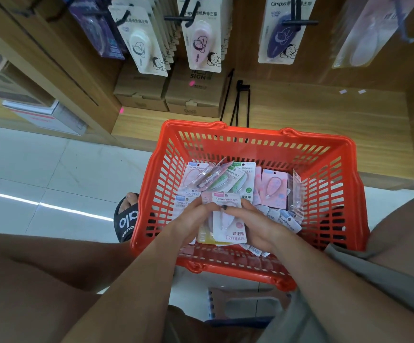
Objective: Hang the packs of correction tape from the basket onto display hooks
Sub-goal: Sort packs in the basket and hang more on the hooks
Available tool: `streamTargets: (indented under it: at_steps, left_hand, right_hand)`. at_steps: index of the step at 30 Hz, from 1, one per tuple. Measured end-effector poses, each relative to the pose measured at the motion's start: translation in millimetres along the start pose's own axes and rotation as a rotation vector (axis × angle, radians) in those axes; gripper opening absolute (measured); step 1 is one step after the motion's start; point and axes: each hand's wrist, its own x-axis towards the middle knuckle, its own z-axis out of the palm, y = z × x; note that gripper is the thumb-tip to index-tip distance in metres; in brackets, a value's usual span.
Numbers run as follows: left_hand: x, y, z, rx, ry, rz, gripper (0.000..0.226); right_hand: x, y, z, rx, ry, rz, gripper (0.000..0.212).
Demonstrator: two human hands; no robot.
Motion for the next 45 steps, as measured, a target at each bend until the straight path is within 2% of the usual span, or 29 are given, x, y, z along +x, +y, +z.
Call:
streamTargets:
  at_steps: [2, 6, 10, 11, 14, 17, 18, 26, 34, 36, 40, 42, 43, 45]
  left_hand:
    - [0, 5, 2, 0.065, 0.015, -0.002, 0.035]
    - [3, 8, -3, 0.155, 0.056, -0.06, 0.067]
    - [40, -21, -25, 0.074, 0.113, -0.169, 0.105]
    - [41, -21, -25, 0.096, 0.124, -0.182, 0.106]
    - [5, 0, -12, 0.24, 0.13, -0.19, 0.078]
    - [-8, 7, -1, 0.266, 0.067, -0.144, 0.049]
    - [-6, 7, 0, 0.267, 0.052, -0.127, 0.046]
    - [-1, -2, -3, 0.031, -0.026, -0.198, 0.046]
    - [-20, 14, 6, 0.087, -0.215, -0.131, 0.028]
    - [-20, 20, 9, 0.062, -0.248, -0.129, 0.031]
    - [-14, 23, 15, 0.011, -0.358, -0.16, 0.049]
    - [-15, 24, 16, 0.11, -0.313, -0.146, 0.055]
    - [-16, 25, 14, 0.202, -0.221, -0.128, 0.058]
    - [-8, 20, 1, 0.51, 0.085, -0.047, 0.055]
  right_hand:
    - [-2, 0, 2, 0.002, -0.032, 0.005, 0.033]
    - [2, 3, -3, -0.024, 0.01, -0.023, 0.033]
    - [5, 4, -14, -0.039, 0.085, -0.035, 0.036]
    - [6, 4, -15, -0.029, 0.093, -0.036, 0.036]
    - [7, 7, -16, -0.021, 0.117, -0.042, 0.039]
    - [7, 8, -15, -0.031, 0.142, -0.036, 0.043]
    - [6, 8, -14, -0.014, 0.136, -0.032, 0.043]
    - [4, 1, -21, 0.212, -0.031, 0.066, 0.041]
    - [-9, -14, -13, 0.232, -0.04, 0.053, 0.034]
    - [-12, -18, -12, 0.218, -0.045, 0.038, 0.032]
    - [-13, -18, -11, 0.172, -0.051, 0.01, 0.033]
    - [-14, -17, -11, 0.145, -0.027, -0.014, 0.033]
    - [-14, -17, -11, 0.135, -0.014, -0.024, 0.033]
    - [-15, -15, -12, 0.122, 0.011, -0.037, 0.032]
